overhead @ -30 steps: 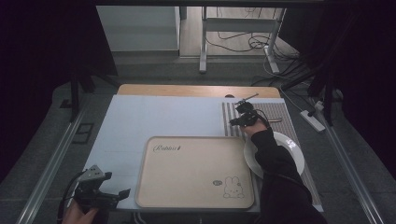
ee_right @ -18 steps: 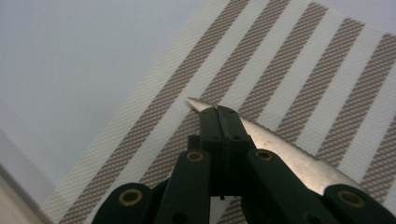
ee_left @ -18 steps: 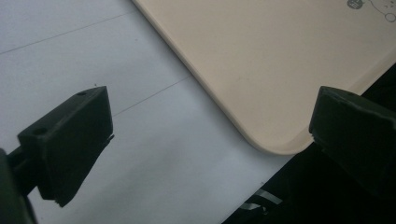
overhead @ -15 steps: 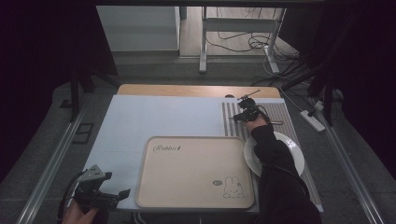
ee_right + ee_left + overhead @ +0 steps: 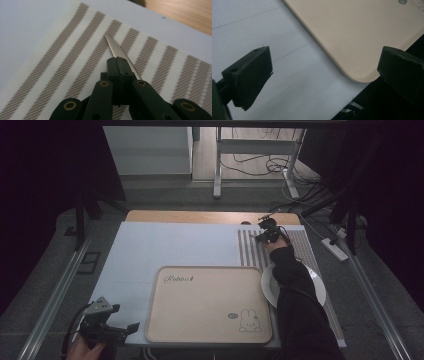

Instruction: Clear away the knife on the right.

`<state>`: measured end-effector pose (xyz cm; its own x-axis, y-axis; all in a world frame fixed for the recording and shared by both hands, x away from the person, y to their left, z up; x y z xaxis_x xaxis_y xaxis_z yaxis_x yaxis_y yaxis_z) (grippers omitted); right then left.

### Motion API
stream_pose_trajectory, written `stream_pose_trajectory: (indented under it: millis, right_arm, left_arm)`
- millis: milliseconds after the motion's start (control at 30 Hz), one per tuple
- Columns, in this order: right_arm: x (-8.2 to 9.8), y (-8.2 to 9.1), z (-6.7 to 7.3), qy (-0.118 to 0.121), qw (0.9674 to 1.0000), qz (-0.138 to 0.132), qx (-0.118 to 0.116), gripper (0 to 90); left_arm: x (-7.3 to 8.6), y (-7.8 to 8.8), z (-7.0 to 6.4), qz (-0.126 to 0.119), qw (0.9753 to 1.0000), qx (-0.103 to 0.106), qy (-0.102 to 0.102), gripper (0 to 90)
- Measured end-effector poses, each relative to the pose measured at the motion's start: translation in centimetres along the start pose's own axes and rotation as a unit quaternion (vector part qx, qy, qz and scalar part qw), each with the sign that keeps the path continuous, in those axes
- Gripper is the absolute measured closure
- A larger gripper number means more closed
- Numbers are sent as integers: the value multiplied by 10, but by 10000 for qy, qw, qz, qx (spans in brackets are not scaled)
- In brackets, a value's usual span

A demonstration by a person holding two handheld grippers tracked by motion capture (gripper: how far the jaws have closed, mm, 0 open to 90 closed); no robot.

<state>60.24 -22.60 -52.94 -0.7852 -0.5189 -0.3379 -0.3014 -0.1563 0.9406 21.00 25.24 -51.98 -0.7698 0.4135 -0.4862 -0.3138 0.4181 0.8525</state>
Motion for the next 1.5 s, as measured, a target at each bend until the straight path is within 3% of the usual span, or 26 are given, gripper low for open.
stream_pose_trajectory:
  millis: [133,233,333,433,467,533,600,633,667,700,800,867,1133,1367,1500]
  right_arm:
    - [-1,0,-13,-255,9994,-4,234,900]
    - [0,0,-19,-409,9989,-15,216,900]
    - [2,8,-18,-391,9990,-103,167,869]
    - [3,22,-16,-464,9986,-168,-172,633]
    - [3,22,-16,-464,9986,-168,-172,633]
    - [5,30,-16,-493,9984,-174,-206,470]
    - [7,34,-17,-492,9981,-139,-332,363]
    - [10,38,-17,-451,9984,-99,-330,234]
    - [12,40,-18,-448,9984,-63,-349,173]
    - [12,40,-18,-448,9984,-63,-349,173]
    - [17,45,-20,-418,9988,-42,-245,0]
    - [22,49,-23,-332,9993,43,-151,0]
    - [46,54,-38,-355,9984,443,7,0]
    - [67,43,-47,-334,9961,813,101,5]
    - [75,36,-50,-307,9948,963,73,57]
  left_arm:
    - [0,0,0,-2,10000,-1,-2,8]
    - [0,0,0,-4,10000,1,3,8]
    - [0,0,0,0,10000,0,0,9]
    - [0,0,0,10,10000,-12,-8,9]
    - [0,0,0,12,10000,-15,-11,9]
    - [0,0,0,13,10000,-15,-6,9]
    - [0,0,0,16,10000,-13,-3,9]
    - [0,0,0,17,10000,-12,0,9]
    - [0,0,0,18,10000,-12,0,9]
    - [-1,0,0,18,10000,-12,-1,9]
    - [-1,-1,0,22,10000,-15,-1,9]
    - [-1,-1,0,21,10000,-16,-1,9]
    - [-1,-1,0,28,10000,-22,-5,9]
    - [-1,-1,0,17,10000,-2,9,9]
    - [-1,-1,0,14,10000,-1,12,9]
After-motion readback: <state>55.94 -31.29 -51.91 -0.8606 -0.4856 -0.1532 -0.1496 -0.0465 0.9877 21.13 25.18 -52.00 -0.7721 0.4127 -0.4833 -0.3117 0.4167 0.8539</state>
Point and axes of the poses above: each handheld gripper's, and its own axes: y roughly backward along the jaws, x roughly out of its underside, z roughly to its left, the point moved 3 cm from there along -y, roughly forward along the jaws, and after that the axes turned 15 degrees about z, right-handed, at the moved point
